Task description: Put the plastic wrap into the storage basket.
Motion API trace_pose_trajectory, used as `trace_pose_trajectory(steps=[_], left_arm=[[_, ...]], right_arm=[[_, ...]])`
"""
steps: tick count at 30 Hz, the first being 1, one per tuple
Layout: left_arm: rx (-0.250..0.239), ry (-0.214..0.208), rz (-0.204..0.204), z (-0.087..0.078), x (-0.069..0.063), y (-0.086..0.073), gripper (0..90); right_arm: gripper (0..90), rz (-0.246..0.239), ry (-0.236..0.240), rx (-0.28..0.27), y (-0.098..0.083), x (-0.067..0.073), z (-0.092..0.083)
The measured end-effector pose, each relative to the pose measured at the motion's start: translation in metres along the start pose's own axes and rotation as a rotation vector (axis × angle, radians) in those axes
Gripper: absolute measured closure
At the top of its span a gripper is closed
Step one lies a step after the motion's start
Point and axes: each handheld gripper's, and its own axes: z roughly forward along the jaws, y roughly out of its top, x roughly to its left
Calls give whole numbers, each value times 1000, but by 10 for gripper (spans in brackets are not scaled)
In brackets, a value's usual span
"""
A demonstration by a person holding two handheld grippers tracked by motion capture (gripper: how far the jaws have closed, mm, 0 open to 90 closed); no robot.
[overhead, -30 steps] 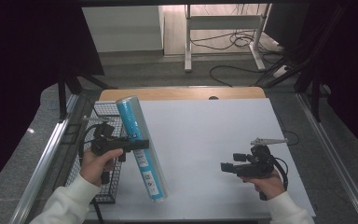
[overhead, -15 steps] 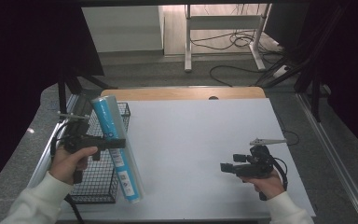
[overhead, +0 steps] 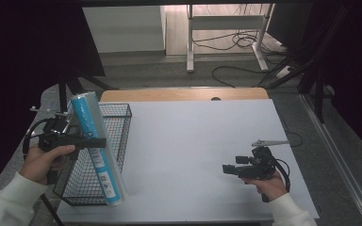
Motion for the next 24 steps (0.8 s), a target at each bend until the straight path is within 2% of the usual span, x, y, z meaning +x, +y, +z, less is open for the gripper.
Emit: trace_pose_trajectory(steps=[2, 6, 11, 13, 14, 17, 24], left_arm=[[1, 1, 5, -3, -2, 0, 322], [-1, 28, 17, -18, -4, 2, 322], [9, 109, 27, -31, 0, 7, 323], [11, 121, 28, -32, 1, 8, 323], [23, 148, 30, -34, 3, 11, 323], [36, 176, 25, -34, 9, 15, 323], [76, 240, 24, -26, 19, 20, 323]], right_arm=[[106, 3, 0, 1, 0, 0, 0], [106, 7, -1, 2, 0, -1, 0], [106, 9, -2, 2, 0, -1, 0], [106, 11, -4, 3, 0, -1, 0], [106, 11, -5, 4, 0, -2, 0], [107, 11, -5, 6, 0, -2, 1], [107, 15, -9, 5, 0, -4, 1]])
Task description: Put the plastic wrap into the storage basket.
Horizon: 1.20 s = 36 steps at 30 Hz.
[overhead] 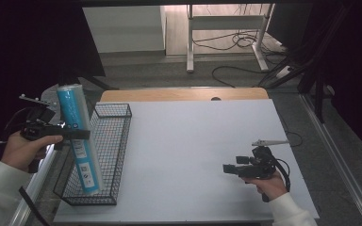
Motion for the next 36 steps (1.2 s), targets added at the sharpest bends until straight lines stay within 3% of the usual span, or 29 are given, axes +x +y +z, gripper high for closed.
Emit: trace_pose_trajectory(steps=[11, 18, 30, 36], left_arm=[[70, 45, -5, 21, 12, 0, 323], [86, 55, -10, 28, 17, -1, 323], [142, 81, -24, 60, 27, 0, 322], [129, 79, -42, 65, 32, 1, 322]], right_arm=[[107, -1, -3, 4, 0, -1, 0], [108, 2, -3, 8, -1, -1, 1], [108, 8, -5, 13, -1, -3, 2], [107, 12, -9, 17, -2, -4, 3]])
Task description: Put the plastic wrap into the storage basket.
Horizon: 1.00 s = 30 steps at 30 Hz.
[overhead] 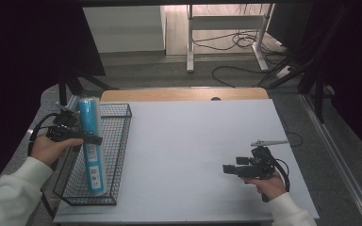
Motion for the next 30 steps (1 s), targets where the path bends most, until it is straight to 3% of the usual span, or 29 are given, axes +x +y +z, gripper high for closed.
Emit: trace_pose_trajectory(steps=[22, 30], left_arm=[[-107, -39, -194, 52, 37, 12, 321], [-107, -24, -217, 65, 38, 16, 320]], right_arm=[[108, 8, -4, 0, -1, -3, 0], [107, 8, -7, 2, -1, -3, 1]])
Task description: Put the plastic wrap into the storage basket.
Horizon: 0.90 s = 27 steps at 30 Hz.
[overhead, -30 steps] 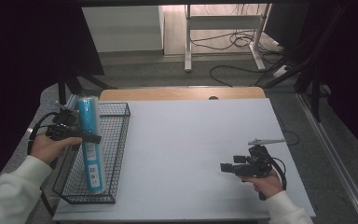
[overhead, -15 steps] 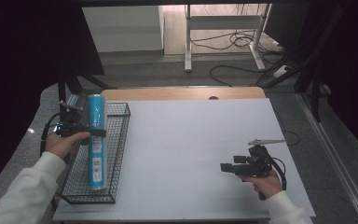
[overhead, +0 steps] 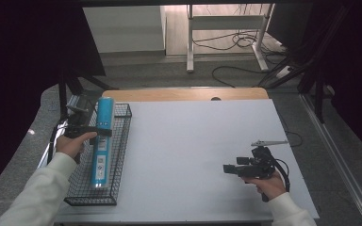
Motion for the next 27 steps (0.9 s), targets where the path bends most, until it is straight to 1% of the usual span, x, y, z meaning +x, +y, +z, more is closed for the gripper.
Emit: trace_pose_trajectory(steps=[3, 7, 12, 14, 23, 25, 26, 27], left_arm=[[13, 27, -3, 4, -3, 2, 320], [17, 69, -16, 10, -6, 3, 320], [33, 105, -30, 21, -9, 7, 319], [45, 112, -28, 26, -9, 8, 319], [64, 143, -69, 48, -3, 10, 315], [75, 173, -74, 53, -2, 9, 312], [66, 187, -62, 52, -3, 9, 312], [42, 173, -55, 47, -4, 9, 319]], right_arm=[[107, 0, -1, 2, 0, 0, 1], [107, 0, -2, 3, 0, 0, 1], [108, -1, -2, 2, 0, -1, 1], [107, 1, -2, 3, 0, -1, 1], [107, 2, -8, 9, 0, -1, 1], [107, 0, -9, 10, -1, -1, 1], [107, -2, -10, 11, -1, -1, 1], [107, -1, -11, 12, -1, -1, 1]])
